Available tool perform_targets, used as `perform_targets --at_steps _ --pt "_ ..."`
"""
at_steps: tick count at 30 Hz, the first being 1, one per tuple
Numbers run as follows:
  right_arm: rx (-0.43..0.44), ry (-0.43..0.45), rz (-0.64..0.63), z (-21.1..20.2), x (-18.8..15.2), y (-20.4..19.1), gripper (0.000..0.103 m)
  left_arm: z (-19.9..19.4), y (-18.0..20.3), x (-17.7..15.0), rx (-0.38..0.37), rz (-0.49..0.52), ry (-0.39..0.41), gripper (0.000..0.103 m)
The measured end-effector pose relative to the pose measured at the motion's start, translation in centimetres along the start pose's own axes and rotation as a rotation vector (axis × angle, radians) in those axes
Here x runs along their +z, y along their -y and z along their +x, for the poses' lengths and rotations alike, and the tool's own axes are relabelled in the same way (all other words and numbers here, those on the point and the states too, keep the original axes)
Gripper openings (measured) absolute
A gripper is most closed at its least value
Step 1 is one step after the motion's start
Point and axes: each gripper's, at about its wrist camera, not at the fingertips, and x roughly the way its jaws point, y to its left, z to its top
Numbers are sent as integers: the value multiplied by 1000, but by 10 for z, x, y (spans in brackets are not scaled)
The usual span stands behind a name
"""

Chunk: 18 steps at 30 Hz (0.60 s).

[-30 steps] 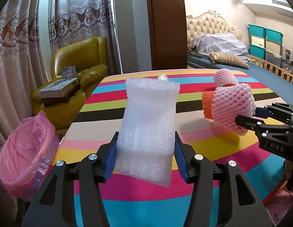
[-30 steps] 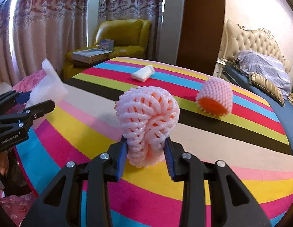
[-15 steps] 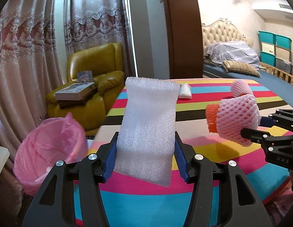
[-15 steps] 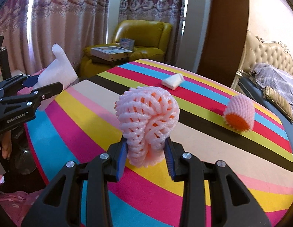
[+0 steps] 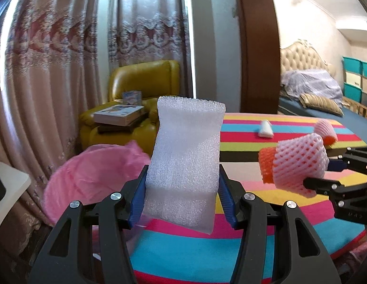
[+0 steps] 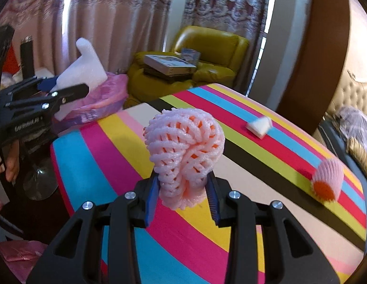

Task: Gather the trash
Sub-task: 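Carry the foam sheet and fruit net over the pink bin and open both grippers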

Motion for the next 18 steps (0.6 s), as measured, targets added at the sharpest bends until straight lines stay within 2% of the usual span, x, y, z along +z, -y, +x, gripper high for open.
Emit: perform_targets --at_steps 7,18 --pt "50 11 -81 11 27 -33 35 -12 -50 0 79 -71 14 50" --pt "140 72 -145 28 93 -80 36 -12 -122 -8 188 -172 -6 51"
